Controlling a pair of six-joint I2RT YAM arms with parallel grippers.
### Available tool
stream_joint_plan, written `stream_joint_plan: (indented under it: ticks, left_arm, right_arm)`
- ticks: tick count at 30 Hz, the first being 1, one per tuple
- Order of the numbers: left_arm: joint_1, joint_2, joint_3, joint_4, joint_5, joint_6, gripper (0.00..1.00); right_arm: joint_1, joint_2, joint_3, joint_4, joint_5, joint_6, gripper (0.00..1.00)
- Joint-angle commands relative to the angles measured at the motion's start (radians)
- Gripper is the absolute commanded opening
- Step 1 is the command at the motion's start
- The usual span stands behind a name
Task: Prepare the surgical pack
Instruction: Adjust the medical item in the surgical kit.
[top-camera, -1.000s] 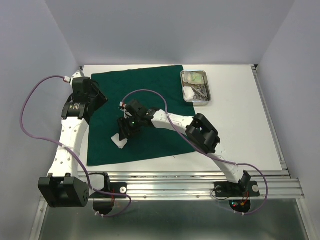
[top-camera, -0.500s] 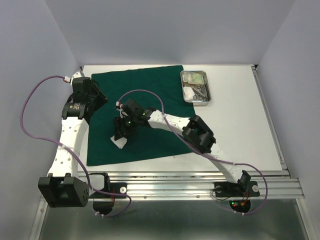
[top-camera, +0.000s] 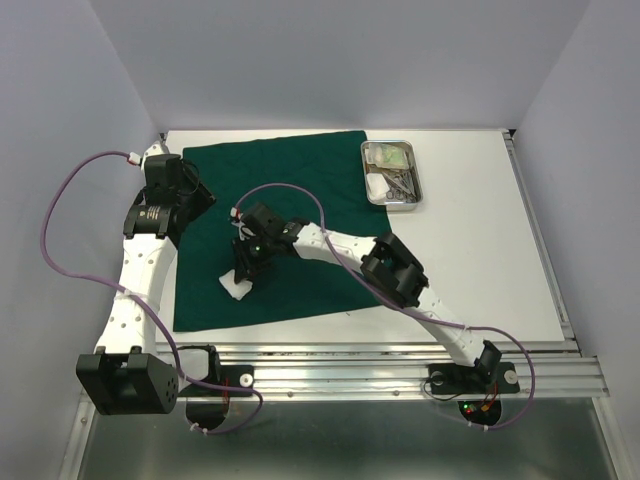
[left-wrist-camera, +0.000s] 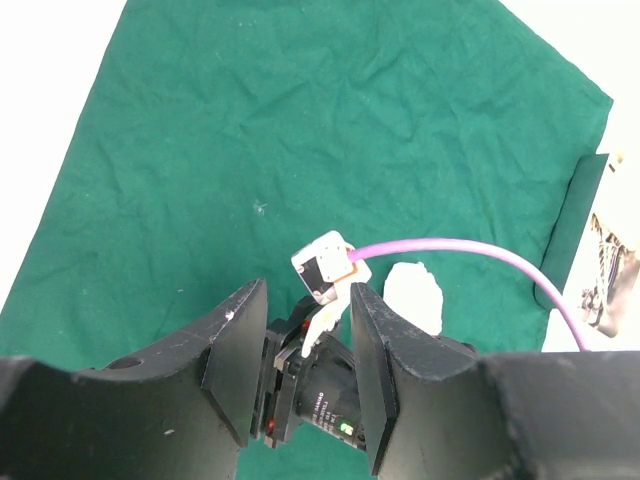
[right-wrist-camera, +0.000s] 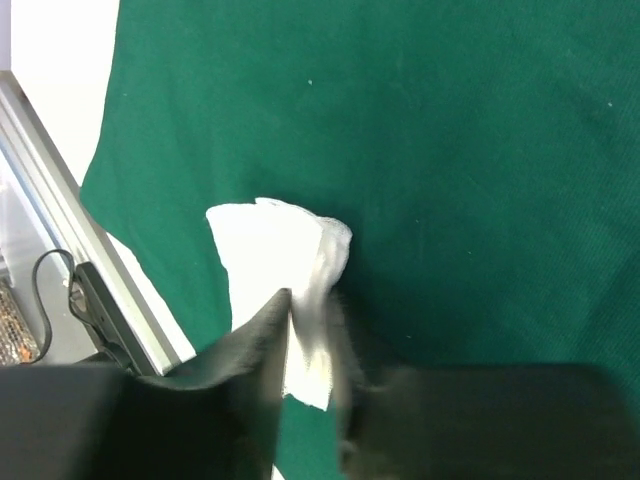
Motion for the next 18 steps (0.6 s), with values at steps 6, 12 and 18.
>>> stream_joint_plan:
  ticks: [6, 12, 18]
  left_arm:
    - [0.029, -0.039, 0.01, 0.028, 0.005, 0.014, 0.49]
    - [0.029, -0.042, -0.003, 0.033, 0.003, 0.014, 0.49]
    - [0.032, -0.039, -0.02, 0.041, 0.008, 0.017, 0.49]
  right_arm:
    - [0.023, -0.096, -0.027, -0.017, 0.075, -0.049, 0.04]
    - [-0.038, -0.198, -0.082, -0.022, 0.143, -0.084, 0.01]
    - [-0.11, -0.259, -0.15, -0.023, 0.175, -0.093, 0.01]
